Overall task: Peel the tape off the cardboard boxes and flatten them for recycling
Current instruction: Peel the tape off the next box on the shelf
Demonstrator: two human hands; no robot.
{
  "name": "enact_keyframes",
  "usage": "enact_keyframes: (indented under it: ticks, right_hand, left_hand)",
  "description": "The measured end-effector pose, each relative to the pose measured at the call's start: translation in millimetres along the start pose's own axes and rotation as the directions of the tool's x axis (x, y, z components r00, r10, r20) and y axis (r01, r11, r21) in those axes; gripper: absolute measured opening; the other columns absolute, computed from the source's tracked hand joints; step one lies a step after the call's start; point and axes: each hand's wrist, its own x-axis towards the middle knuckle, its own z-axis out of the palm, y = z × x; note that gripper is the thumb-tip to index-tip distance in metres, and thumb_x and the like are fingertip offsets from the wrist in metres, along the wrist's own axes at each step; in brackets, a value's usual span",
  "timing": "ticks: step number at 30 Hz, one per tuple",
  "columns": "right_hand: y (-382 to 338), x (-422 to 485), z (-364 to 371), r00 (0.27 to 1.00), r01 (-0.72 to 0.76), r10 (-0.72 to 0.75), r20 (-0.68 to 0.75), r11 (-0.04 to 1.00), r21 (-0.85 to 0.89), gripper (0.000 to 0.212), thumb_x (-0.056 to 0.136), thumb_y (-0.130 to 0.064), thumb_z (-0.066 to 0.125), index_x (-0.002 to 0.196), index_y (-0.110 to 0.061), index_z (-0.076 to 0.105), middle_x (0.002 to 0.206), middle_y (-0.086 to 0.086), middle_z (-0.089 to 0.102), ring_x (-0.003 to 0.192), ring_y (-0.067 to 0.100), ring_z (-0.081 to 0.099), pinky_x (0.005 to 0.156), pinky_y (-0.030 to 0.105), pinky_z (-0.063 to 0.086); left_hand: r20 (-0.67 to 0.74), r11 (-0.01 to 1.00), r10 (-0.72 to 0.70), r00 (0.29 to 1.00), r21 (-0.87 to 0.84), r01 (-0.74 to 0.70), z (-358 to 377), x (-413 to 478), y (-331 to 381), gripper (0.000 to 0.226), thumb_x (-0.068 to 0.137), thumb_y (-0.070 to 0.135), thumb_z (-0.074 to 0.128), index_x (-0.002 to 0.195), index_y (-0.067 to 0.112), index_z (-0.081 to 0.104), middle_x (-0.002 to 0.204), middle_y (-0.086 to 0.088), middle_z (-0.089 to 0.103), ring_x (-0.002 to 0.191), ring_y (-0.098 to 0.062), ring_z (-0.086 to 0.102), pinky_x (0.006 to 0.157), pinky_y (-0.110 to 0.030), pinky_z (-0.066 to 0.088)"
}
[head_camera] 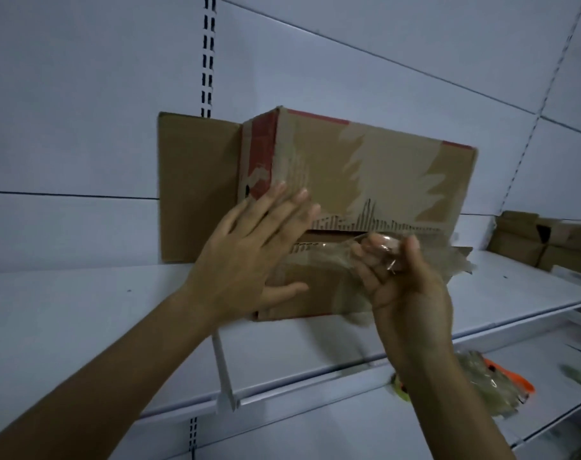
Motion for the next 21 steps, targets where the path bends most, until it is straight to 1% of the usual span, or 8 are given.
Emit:
enact_keyframes:
  ticks: [6,8,9,11,14,16,18,21]
  right_hand:
    - [-29.0,4.2,-49.7,0.948,0.053,-0.029,-0.318,0.996,0.066,0.022,0.094,-0.03,0.048,0.088,-0.013,0.061,0.078,0.005,0.069,0.083,0.02,0.069,0.077,0.035,0.059]
    - [-42.7,5.0,-83.5,0.892,0.097,-0.235,-0.387,0.934,-0.344,0.011,0.095,-0.025,0.055,0.092,-0.017,0.063,0.083,0.003,0.068,0.086,0.019,0.067,0.078,0.037,0.057]
    - [-45.5,4.8,-98.1,0.891,0.044,-0.287,-0.352,0.826,-0.562,0.009,0.092,-0.026,0.061,0.099,-0.021,0.062,0.089,0.002,0.067,0.086,0.017,0.066,0.078,0.038,0.056]
    - [-47.0,6.6,-119.4,0.931,-0.016,-0.272,-0.243,0.635,-0.772,0.039,0.082,-0.03,0.07,0.118,-0.028,0.054,0.103,0.001,0.063,0.09,0.012,0.063,0.073,0.031,0.052]
    - [-60.4,11.4,-121.5,0.994,-0.057,0.014,-0.104,0.906,-0.419,0.038,0.079,-0.044,0.067,0.114,-0.03,0.059,0.098,0.001,0.069,0.091,0.015,0.068,0.066,0.028,0.057]
    - [-68.9,15.0,-128.2,0.989,-0.03,0.08,0.127,0.934,-0.357,0.046,0.061,-0.049,0.076,0.102,-0.03,0.069,0.085,0.003,0.07,0.083,0.018,0.069,0.067,0.028,0.058]
    - [-70.1,10.9,-131.6,0.952,0.134,0.069,0.299,0.781,-0.609,0.052,0.056,-0.043,0.076,0.105,-0.033,0.066,0.091,0.001,0.068,0.088,0.018,0.067,0.071,0.026,0.056]
    - [-60.5,10.9,-131.6,0.95,0.312,-0.144,0.276,0.459,-0.832,0.076,0.048,-0.057,0.075,0.117,-0.042,0.05,0.114,-0.022,0.059,0.105,0.002,0.059,0.083,0.022,0.05]
  left_hand:
    - [-0.03,0.998,-0.019,0.999,0.059,0.021,8.8,-0.5,1.9,0.067,0.089,0.058,0.049,0.143,0.021,0.037,0.155,-0.008,0.028,0.144,-0.027,0.022,0.108,-0.052,0.032]
    - [-0.013,0.988,-0.056,0.998,0.142,0.057,9.4,-5.4,-4.0,0.069,0.089,0.058,0.046,0.146,0.021,0.034,0.155,-0.012,0.025,0.144,-0.028,0.02,0.109,-0.056,0.027]
    - [-0.025,0.976,-0.052,0.998,0.211,0.056,9.6,-5.8,-1.9,0.068,0.09,0.057,0.047,0.147,0.022,0.033,0.155,-0.016,0.023,0.144,-0.03,0.02,0.109,-0.06,0.023]
    - [-0.053,0.938,0.06,0.997,0.346,-0.038,12.4,0.1,12.5,0.059,0.094,0.044,0.048,0.146,0.021,0.036,0.153,-0.021,0.024,0.142,-0.035,0.024,0.106,-0.067,0.019]
    - [-0.014,0.928,0.214,0.977,0.315,-0.199,24.5,13.9,40.5,0.042,0.098,0.019,0.039,0.138,0.013,0.049,0.15,-0.018,0.034,0.139,-0.033,0.031,0.11,-0.058,0.024]
    - [0.029,0.95,0.15,0.988,0.274,-0.152,33.0,21.4,49.1,0.045,0.095,0.019,0.039,0.139,0.014,0.049,0.15,-0.015,0.035,0.14,-0.03,0.031,0.113,-0.05,0.026]
    - [0.067,0.956,0.071,0.995,0.282,-0.087,41.1,24.4,52.8,0.05,0.093,0.031,0.047,0.141,0.017,0.046,0.152,-0.013,0.033,0.142,-0.028,0.029,0.114,-0.048,0.024]
    - [0.129,0.951,0.033,0.991,0.3,-0.071,45.3,24.1,54.3,0.069,0.089,0.058,0.048,0.145,0.018,0.039,0.155,-0.013,0.027,0.144,-0.028,0.023,0.116,-0.048,0.015]
